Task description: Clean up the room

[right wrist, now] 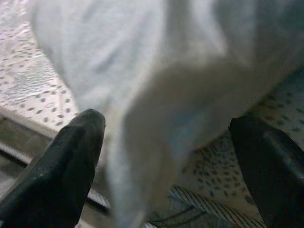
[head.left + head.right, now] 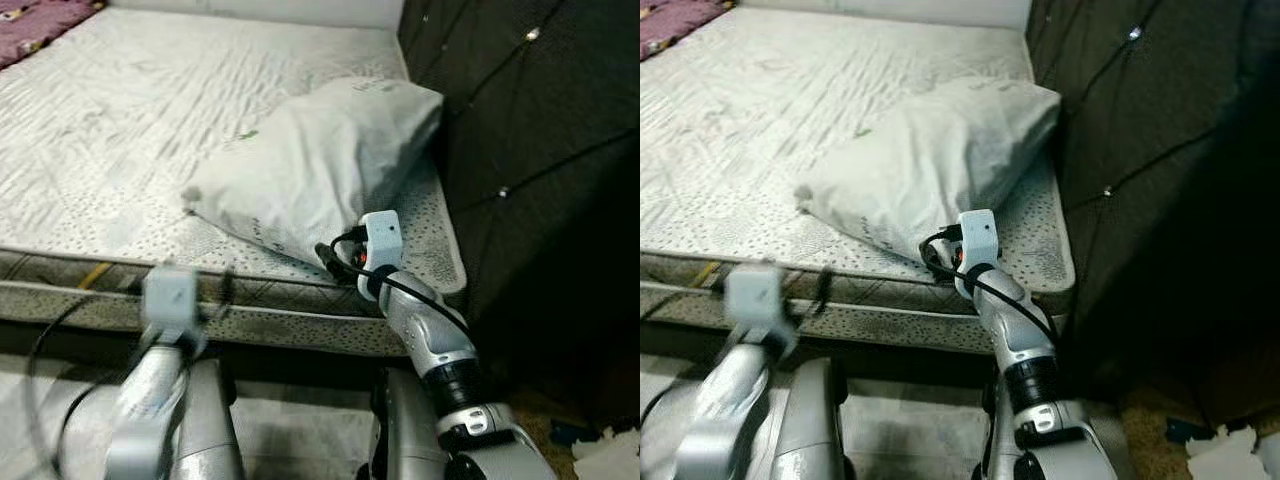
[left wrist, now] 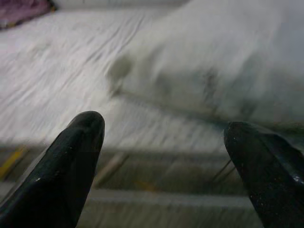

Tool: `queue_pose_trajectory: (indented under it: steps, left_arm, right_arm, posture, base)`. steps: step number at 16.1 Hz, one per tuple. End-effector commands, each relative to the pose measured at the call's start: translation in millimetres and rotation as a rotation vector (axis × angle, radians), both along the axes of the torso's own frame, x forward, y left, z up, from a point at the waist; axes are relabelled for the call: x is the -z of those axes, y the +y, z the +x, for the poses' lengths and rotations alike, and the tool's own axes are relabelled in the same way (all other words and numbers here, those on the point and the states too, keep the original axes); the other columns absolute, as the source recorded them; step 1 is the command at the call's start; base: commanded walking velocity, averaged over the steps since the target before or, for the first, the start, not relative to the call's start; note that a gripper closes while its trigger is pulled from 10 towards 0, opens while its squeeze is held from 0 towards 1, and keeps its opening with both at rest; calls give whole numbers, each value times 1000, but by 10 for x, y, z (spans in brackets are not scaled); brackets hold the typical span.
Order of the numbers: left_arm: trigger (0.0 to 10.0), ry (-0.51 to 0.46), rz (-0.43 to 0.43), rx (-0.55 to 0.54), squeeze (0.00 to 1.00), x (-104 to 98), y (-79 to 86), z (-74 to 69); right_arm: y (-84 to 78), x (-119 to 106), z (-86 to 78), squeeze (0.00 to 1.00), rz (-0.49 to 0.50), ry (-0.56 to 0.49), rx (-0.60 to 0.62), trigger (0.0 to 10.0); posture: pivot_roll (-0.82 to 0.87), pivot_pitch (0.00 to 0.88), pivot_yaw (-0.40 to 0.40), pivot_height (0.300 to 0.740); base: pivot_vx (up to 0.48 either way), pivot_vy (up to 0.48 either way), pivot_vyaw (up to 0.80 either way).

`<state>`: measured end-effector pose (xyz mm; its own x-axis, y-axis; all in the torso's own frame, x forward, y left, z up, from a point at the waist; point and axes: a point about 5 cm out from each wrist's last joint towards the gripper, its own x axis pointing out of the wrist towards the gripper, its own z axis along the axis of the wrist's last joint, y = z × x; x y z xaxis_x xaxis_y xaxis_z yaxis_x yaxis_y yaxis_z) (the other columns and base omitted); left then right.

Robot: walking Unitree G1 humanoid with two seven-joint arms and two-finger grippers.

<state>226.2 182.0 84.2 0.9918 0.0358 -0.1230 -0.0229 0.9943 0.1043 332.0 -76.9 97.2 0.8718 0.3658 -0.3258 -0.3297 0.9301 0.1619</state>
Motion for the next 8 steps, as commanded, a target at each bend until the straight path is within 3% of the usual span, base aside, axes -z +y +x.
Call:
queue_pose_trajectory:
  steps: [1,2,3,8]
  left_arm:
    - [10000,13,-1,-57,0,0,125,-35]
    - [10000,18,-3,-87,0,-3,182,-45]
    - [10000,19,5,-108,0,-12,207,-36]
    - [10000,-12,-11,-102,0,-92,99,71]
  right_arm:
    - [10,-60,64,0,12,-15,29,9059]
    - [41,-64,97,0,31,0,56,1255]
    - [73,-68,128,0,34,11,81,0]
    - [368,-210,254,0,101,6,74,0]
  posture:
    - [138,23,-60,512]
    - [147,24,-64,512]
    - [158,21,-72,512]
    - [170,14,-86,512]
  base:
    - [0,0,0]
    - [0,0,0]
    - [0,0,0]
    - [0,0,0]
